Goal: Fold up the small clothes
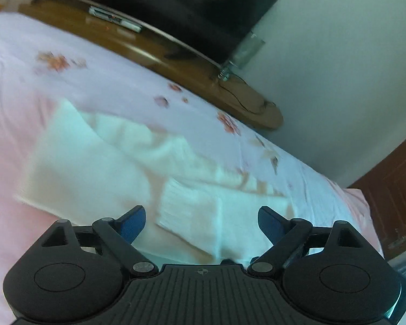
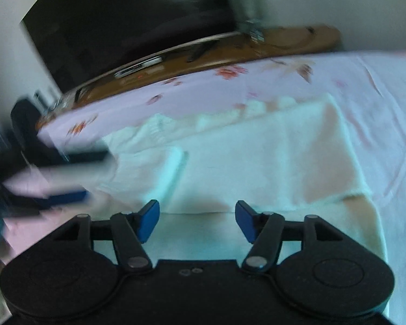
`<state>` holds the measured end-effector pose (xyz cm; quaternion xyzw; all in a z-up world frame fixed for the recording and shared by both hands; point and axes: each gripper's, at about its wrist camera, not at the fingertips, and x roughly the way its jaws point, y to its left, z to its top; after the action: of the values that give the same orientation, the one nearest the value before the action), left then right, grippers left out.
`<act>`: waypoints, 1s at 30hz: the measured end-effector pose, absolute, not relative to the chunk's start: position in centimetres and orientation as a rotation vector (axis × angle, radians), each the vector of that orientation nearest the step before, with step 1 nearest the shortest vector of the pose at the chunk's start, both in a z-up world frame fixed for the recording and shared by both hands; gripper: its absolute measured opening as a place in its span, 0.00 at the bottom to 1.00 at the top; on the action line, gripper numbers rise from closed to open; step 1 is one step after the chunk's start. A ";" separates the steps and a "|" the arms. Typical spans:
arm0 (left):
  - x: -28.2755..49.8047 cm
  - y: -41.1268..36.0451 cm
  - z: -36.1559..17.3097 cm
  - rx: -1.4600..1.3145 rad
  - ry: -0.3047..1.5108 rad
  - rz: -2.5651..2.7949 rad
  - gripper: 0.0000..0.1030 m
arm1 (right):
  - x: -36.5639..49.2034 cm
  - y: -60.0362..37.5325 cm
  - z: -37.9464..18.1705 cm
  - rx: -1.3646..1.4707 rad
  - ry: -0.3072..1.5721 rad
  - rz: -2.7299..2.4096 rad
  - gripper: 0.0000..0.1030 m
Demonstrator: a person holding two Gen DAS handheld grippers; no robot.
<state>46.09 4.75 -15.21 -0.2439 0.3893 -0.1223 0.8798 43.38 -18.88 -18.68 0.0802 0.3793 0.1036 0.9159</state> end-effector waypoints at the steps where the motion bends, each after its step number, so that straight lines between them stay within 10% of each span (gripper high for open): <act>1: 46.0 5.6 -15.0 -0.502 0.804 -0.223 0.86 | 43.4 -17.8 -18.7 0.141 0.775 0.237 0.60; 7: 45.0 9.7 -16.3 -0.396 0.825 -0.049 0.86 | 44.1 -11.9 -19.3 -0.098 0.719 0.241 0.54; 11: 45.6 10.3 -18.7 -0.375 0.846 0.028 0.86 | 45.4 -10.5 -19.4 -0.171 0.691 0.218 0.12; 21: 45.3 7.7 -20.1 -0.196 0.849 0.023 0.86 | 45.0 -25.1 -19.1 0.392 0.769 -0.001 0.11; 30: 45.9 7.4 -20.2 -0.113 0.803 0.100 0.86 | 45.7 -25.4 -18.6 0.333 0.709 -0.029 0.44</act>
<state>45.91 7.43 -20.23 -0.0552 0.3905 0.0484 0.9177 45.71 -25.39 -18.62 0.1621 0.3457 -0.0140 0.9241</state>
